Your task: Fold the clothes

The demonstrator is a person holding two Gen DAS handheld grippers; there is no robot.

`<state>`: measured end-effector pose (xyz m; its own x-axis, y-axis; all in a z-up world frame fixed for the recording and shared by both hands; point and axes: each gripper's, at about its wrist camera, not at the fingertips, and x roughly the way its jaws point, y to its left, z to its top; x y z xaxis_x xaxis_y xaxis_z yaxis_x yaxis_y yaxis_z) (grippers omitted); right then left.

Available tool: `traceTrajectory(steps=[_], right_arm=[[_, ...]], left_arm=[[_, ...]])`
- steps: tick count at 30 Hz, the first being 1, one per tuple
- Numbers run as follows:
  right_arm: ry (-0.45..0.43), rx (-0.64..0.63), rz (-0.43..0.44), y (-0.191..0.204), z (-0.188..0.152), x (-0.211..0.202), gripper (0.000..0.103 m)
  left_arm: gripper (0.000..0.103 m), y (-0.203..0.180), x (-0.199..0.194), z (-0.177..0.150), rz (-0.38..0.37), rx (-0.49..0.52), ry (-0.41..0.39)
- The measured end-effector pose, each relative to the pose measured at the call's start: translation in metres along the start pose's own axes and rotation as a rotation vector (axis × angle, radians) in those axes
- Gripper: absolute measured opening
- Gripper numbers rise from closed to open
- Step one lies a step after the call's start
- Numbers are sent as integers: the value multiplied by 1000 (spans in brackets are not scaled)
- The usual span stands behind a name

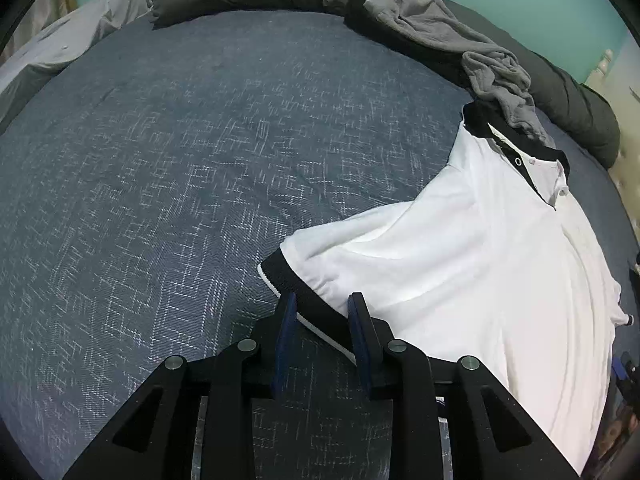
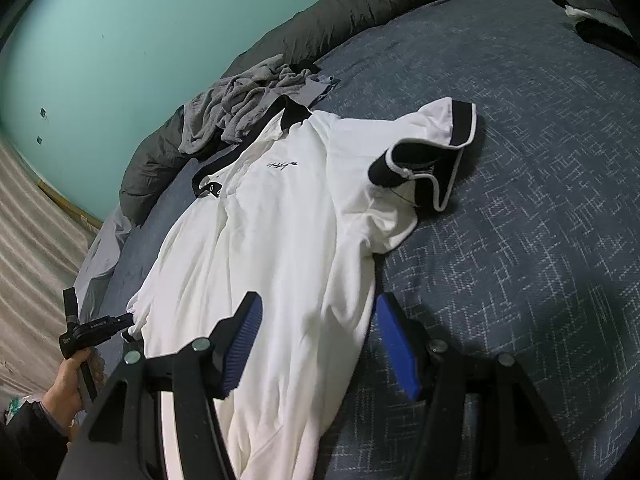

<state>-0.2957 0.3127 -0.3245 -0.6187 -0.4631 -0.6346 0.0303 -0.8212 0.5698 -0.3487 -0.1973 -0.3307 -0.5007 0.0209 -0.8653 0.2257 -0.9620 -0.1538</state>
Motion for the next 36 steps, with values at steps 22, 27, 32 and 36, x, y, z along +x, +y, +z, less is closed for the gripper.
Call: traceTrajectory(steps=[22,27,32,36], right_arm=[[3,7,4,0,-1,0,61],[7,6,2,-1,-1,2,61],[13,5,2,0,-2,4,61],[14,2,3,0,-2,4,61]], left_arm=[[54,6,1,3,58,-3,21],[24,-2,5,5,52,23,13],[9,-8,2,7,51,42,-3],[3,-10,-4,13,50,39,-34]])
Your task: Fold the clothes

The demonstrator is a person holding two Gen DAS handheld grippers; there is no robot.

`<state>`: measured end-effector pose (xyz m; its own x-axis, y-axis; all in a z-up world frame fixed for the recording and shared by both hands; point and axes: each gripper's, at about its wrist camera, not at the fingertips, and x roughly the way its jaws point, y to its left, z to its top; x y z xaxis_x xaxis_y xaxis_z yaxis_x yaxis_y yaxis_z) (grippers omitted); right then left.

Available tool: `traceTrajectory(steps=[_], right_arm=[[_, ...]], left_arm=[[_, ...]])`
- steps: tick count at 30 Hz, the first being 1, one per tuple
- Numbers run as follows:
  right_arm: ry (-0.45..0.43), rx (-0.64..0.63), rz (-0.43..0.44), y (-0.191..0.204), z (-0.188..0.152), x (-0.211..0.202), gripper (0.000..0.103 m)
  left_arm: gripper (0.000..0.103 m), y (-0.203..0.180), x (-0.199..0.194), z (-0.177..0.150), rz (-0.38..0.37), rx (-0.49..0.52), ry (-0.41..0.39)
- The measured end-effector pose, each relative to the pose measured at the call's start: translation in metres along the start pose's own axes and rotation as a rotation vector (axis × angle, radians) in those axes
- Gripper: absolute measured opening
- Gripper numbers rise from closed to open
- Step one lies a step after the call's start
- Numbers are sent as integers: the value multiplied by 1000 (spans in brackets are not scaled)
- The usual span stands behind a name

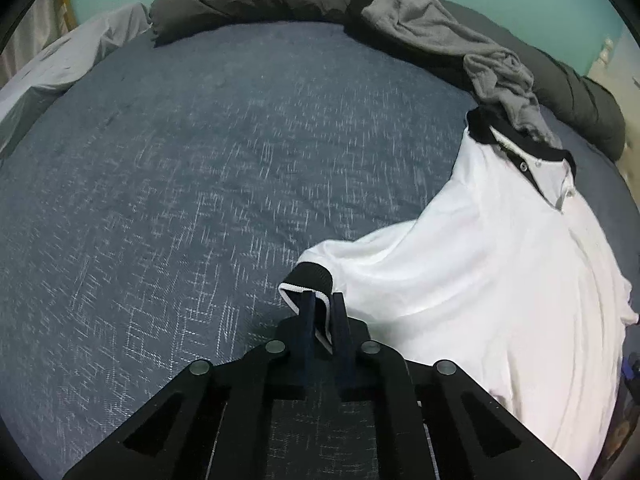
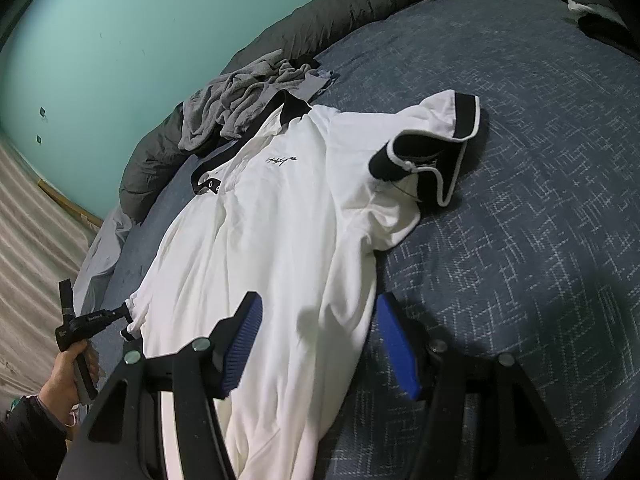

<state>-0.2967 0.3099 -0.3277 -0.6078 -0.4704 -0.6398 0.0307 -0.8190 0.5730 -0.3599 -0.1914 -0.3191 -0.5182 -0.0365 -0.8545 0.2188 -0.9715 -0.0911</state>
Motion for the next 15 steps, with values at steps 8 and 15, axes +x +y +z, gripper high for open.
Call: traceTrajectory(steps=[8,15], right_arm=[[-3,0,-2,-1,1,1,61],[6,-10,-9,-1,1,3,61]], left_arm=[[2,19,-19,23,4,-63,-76],[2,61,-7,41,-55,-271,-80]])
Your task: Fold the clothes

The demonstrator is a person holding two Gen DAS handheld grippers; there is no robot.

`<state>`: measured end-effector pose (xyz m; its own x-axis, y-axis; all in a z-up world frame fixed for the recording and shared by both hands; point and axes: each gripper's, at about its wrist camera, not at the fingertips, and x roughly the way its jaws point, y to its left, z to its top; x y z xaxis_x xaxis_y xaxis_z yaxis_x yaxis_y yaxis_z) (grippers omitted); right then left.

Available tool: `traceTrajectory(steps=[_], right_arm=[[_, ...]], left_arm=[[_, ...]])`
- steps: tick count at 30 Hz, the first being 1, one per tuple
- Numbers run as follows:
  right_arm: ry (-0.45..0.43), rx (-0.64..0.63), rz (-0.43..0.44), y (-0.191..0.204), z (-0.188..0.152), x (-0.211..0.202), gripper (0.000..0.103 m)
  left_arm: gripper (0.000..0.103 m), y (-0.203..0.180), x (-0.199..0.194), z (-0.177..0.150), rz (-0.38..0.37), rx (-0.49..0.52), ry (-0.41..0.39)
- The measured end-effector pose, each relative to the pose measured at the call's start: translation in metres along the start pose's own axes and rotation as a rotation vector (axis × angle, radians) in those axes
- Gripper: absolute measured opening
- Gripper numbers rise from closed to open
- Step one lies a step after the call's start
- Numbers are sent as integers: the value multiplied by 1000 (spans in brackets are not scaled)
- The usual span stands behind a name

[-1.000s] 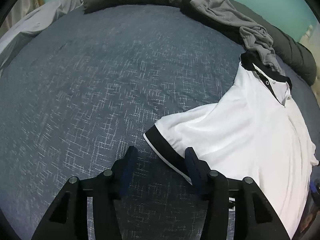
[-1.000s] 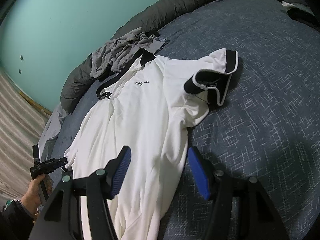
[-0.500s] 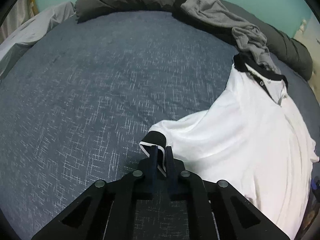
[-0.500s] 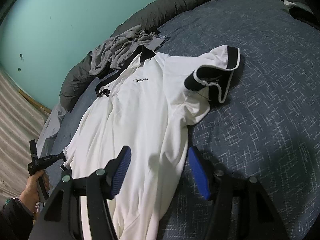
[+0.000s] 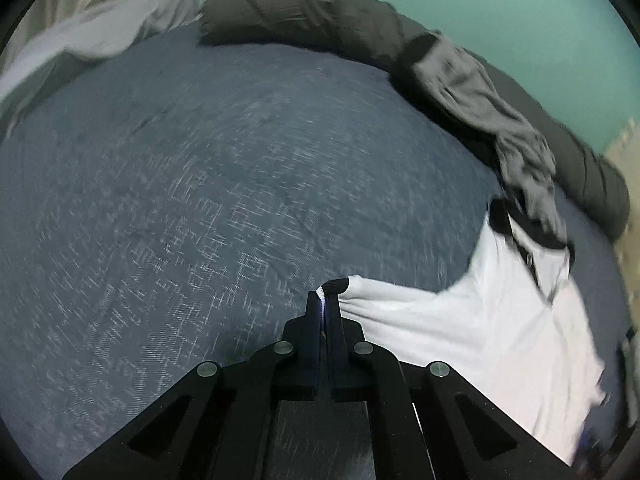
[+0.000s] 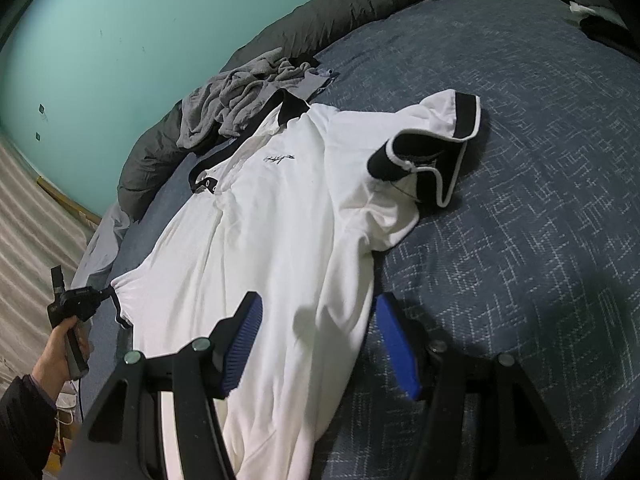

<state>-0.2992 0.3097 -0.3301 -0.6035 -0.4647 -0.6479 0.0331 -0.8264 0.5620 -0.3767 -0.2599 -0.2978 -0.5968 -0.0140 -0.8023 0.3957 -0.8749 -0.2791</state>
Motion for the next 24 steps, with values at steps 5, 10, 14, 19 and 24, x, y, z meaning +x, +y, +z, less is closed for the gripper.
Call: traceTrajectory(steps=[5,10,14,19,24], right_arm=[[4,-4,-2,-1,1,1,61],[3,-1,0,-2,1,1,61],[-2,-1,4,-1,1,-1,61],[-1,4,10,0,1,0,61],[-3,6,13,1,1,-1,61]], left_arm=[[2,9,26,-6,15,-55,61],[17,3,24,-19,-10,-5,84],[43,7,3,-28,-38,7,68],[45,-7,-17,-49,-83,78,88],[45,-35,-21,-79,-136,135,139]])
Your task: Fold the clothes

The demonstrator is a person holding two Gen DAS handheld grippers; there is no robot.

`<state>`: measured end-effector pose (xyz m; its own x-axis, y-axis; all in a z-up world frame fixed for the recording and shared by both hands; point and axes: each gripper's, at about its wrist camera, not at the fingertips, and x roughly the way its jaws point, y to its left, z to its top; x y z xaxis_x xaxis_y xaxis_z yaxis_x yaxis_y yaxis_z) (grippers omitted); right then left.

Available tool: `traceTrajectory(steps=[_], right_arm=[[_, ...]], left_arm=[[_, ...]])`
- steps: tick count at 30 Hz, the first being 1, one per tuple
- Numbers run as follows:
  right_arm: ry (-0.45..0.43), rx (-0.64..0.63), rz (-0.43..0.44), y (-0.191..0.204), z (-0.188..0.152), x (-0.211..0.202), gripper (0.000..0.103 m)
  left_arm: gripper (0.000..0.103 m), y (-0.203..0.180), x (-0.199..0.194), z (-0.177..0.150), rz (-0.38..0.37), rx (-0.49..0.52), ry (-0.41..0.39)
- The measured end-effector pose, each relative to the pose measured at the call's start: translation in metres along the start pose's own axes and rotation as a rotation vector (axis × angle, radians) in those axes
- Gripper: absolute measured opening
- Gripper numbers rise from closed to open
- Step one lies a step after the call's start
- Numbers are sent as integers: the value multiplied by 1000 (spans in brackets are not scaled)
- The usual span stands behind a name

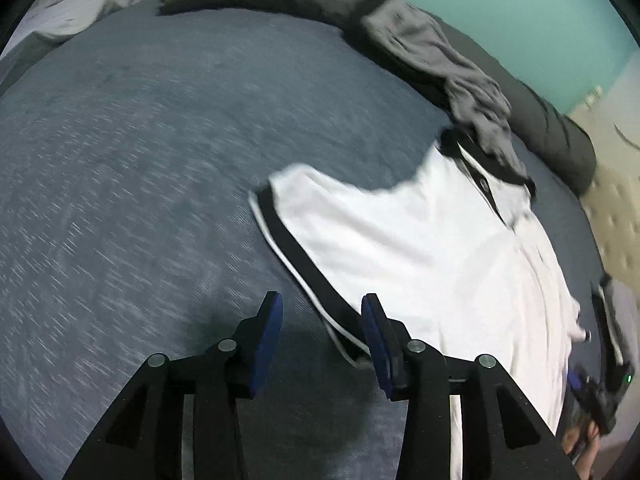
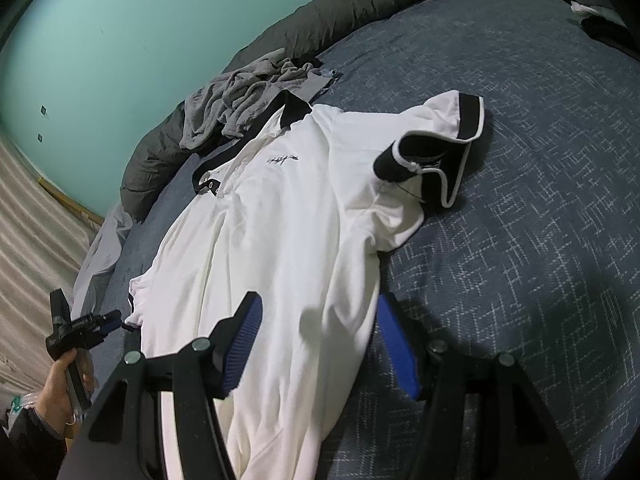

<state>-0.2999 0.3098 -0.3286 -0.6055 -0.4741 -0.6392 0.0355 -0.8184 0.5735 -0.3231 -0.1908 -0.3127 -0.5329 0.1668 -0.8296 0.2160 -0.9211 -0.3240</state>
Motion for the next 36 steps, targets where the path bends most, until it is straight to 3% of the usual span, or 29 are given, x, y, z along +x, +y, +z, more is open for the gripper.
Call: traceTrajectory(steps=[4,6,8,10,14,19,21,23,24,30,31,32,34,36], right_arm=[[-2,6,2,-2,1,-1,61],[-1,11,3,-3,1,-1,61],[-1,14,4,-4,1,-2,61],[-1,16,5,-4,1,-1,61],[0,19,6,-4,1,-1,61],[-1,22,8,-4,2,-2,61],[-1,24,10,-4,2,-2,61],[0,26,13,-4,1,-2,61],[0,26,14,-4,1,-2,61],[-7,33,17,-5,1,-5,61],[-8,35,17,-5,1,-5,61],[-8,38,18,-5,2,-5,61],[-7,40,19,-6,2,-4,61],[-6,39,20,-6,2,-4,61]], left_arm=[[45,-8,8,-7,-7,14,17],[39,-10,13,-12,12,29,24],[12,-10,14,-13,33,48,26],[0,-10,15,-13,53,72,25],[0,-7,18,-9,49,86,27],[0,0,6,-10,10,20,13],[7,-3,2,-12,-14,6,19],[38,-9,-1,-16,-27,9,17],[43,-12,-2,-18,-30,16,15],[45,-18,12,-18,-7,42,29],[38,-17,15,-18,-2,42,30],[22,-17,17,-17,6,48,32],[1,-18,20,-17,22,61,34],[0,-17,21,-16,29,62,36]])
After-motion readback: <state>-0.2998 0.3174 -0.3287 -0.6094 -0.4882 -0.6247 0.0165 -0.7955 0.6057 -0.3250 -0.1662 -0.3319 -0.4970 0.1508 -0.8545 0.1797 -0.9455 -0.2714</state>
